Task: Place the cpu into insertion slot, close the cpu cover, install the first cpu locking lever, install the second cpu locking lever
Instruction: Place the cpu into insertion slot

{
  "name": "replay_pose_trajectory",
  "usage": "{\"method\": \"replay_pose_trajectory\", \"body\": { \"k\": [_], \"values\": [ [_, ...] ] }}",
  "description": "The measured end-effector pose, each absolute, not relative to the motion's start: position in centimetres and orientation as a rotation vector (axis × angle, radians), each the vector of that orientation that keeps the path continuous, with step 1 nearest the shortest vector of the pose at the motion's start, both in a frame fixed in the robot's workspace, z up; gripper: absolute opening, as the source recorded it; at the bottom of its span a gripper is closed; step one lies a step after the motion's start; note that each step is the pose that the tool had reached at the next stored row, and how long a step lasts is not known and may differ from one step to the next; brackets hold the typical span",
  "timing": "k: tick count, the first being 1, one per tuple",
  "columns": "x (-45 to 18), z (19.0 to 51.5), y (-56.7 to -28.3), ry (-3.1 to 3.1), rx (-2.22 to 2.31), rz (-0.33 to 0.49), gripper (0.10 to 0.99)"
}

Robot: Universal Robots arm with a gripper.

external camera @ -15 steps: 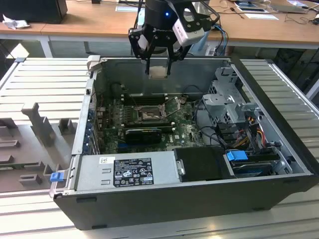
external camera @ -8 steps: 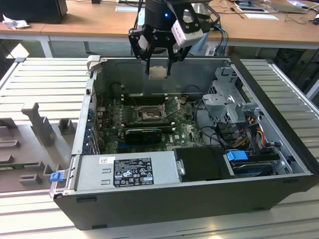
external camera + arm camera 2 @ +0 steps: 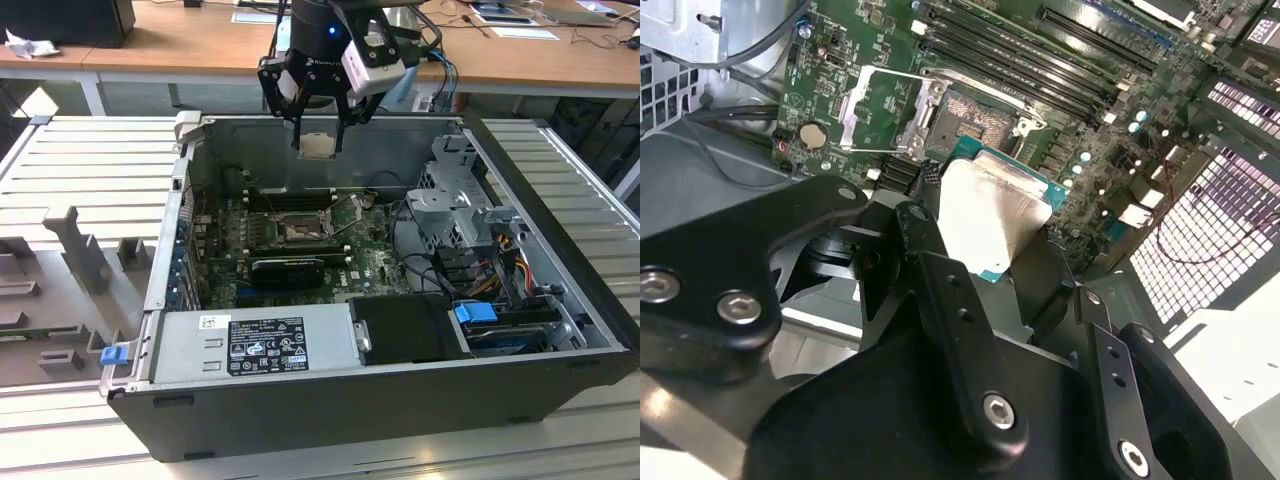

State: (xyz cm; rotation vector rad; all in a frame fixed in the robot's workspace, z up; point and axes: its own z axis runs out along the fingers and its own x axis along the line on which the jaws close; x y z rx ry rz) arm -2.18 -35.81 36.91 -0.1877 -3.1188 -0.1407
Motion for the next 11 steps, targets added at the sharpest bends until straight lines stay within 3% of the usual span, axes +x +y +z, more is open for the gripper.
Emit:
{"method": "replay_pose_trajectory", "body": {
  "k": [11],
  "values": [
    [-2.18,36.91,-35.81,-3.116,-0.247,-0.141,0.529]
  ]
}}
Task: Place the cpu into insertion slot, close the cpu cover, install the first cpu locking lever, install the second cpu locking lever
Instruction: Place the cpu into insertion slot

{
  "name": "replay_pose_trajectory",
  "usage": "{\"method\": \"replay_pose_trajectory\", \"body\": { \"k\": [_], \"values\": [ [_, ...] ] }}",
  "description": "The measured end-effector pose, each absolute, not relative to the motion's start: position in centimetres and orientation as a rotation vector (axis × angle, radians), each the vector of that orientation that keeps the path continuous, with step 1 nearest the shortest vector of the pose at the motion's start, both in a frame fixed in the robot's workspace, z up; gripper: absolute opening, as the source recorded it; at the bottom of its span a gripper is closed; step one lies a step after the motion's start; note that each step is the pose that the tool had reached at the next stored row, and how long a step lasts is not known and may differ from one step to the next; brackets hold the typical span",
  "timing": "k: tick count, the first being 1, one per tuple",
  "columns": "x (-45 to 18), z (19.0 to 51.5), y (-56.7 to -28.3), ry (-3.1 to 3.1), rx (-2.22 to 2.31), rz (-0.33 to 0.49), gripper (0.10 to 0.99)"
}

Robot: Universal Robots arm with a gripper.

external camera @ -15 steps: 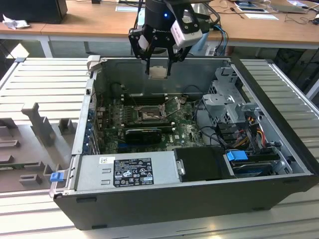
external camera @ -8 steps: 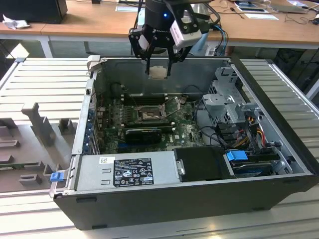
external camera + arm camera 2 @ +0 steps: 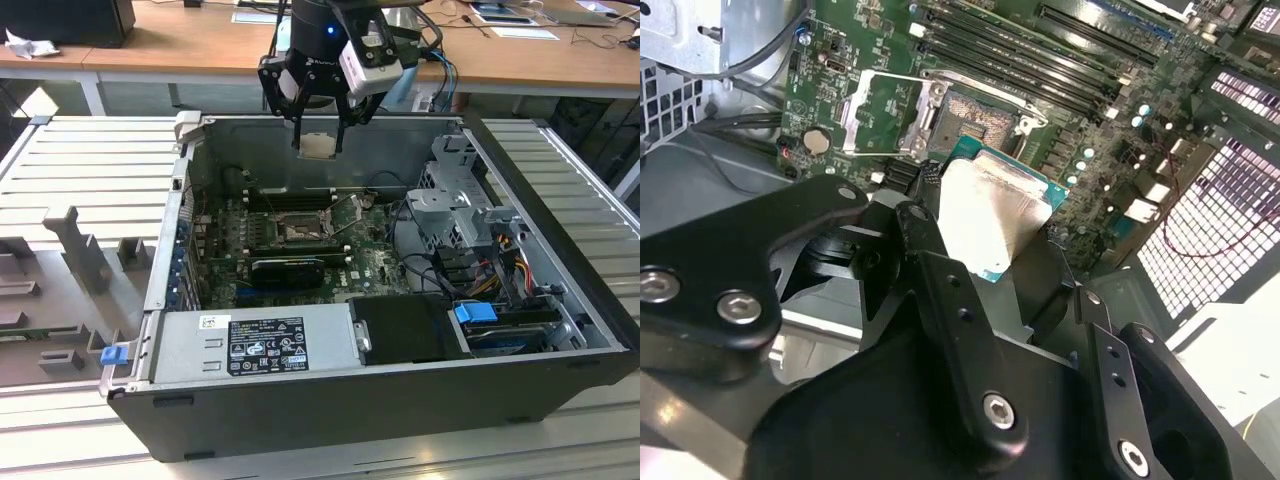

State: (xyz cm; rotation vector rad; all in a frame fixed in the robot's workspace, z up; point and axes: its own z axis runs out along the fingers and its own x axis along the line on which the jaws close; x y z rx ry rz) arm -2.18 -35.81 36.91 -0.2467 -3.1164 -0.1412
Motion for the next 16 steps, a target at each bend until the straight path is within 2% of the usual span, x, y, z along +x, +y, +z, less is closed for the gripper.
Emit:
{"method": "replay_pose_trajectory", "body": {
  "k": [16],
  "values": [
    [-2.18,36.91,-35.81,-3.112,-0.322,-0.142,0.529]
  ]
}}
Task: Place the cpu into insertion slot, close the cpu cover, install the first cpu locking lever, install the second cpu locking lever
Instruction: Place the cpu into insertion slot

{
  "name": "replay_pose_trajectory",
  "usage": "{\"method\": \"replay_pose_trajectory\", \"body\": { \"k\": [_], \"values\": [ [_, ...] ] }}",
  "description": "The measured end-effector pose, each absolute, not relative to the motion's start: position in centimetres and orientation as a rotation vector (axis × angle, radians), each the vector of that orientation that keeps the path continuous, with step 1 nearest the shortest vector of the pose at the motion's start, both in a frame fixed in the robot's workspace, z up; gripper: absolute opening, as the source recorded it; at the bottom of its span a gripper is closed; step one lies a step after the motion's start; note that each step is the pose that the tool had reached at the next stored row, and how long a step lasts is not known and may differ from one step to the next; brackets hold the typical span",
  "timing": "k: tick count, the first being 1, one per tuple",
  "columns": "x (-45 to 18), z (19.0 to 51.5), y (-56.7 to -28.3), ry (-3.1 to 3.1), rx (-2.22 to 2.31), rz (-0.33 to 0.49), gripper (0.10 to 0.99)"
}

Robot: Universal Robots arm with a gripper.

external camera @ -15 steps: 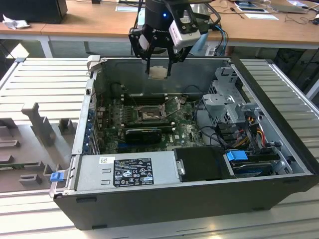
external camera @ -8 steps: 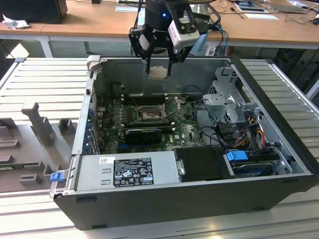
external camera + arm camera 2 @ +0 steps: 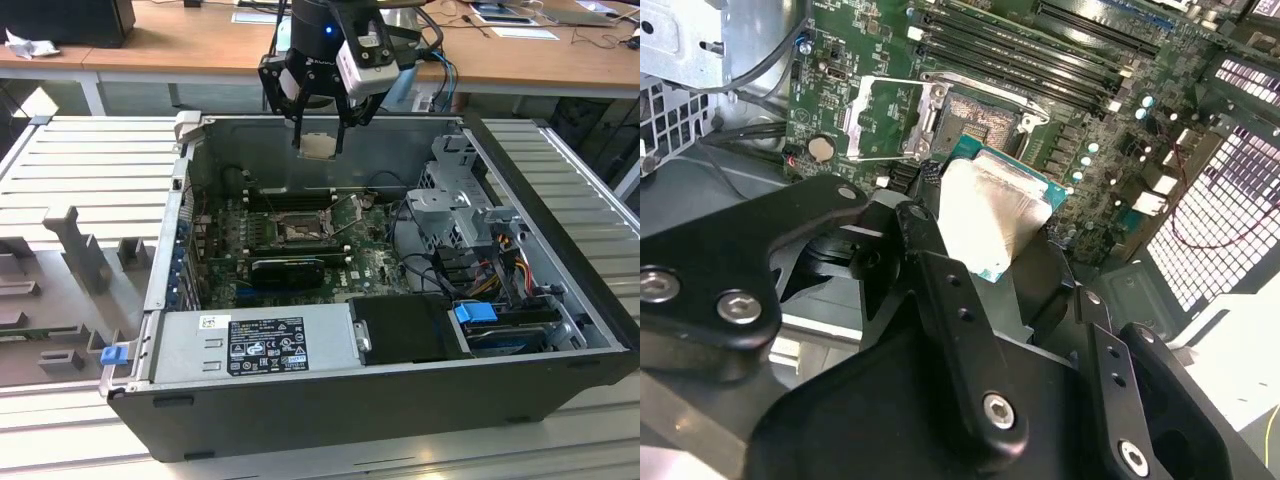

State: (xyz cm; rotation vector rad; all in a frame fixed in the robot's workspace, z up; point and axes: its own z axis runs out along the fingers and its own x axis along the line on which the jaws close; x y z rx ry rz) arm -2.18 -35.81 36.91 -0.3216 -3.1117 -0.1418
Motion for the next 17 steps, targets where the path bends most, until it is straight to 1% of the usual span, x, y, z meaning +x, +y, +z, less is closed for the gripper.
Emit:
{"method": "replay_pose_trajectory", "body": {
  "k": [17],
  "values": [
    [-2.18,36.91,-35.81,-3.106,-0.387,-0.142,0.529]
  ]
}}
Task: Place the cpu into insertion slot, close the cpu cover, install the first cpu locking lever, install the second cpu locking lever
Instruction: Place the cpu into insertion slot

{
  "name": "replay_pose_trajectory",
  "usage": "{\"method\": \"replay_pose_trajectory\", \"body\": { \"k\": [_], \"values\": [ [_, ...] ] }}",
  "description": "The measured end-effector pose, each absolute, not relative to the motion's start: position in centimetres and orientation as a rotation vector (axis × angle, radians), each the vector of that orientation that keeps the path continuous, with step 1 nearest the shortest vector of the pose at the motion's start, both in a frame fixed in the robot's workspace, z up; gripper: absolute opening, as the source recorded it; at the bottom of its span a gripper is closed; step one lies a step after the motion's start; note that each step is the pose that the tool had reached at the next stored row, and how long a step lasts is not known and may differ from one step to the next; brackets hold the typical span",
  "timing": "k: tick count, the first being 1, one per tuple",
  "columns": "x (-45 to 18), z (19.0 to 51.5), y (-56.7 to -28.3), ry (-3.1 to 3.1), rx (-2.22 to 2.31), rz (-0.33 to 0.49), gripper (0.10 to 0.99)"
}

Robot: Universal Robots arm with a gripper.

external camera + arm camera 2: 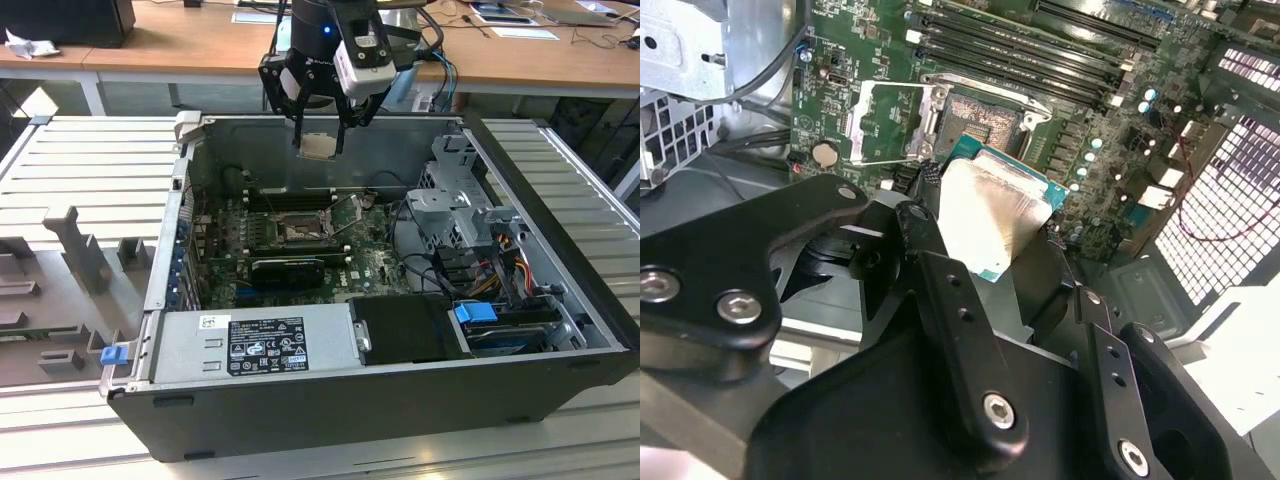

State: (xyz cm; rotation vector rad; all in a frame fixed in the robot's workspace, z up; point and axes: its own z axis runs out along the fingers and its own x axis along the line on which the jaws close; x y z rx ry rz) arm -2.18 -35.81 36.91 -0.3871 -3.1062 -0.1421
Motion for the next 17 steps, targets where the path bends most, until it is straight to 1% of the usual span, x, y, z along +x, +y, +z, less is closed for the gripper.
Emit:
{"method": "replay_pose_trajectory", "body": {
  "k": [17],
  "values": [
    [-2.22,36.90,-35.81,-3.097,-0.474,-0.143,0.529]
  ]
}}
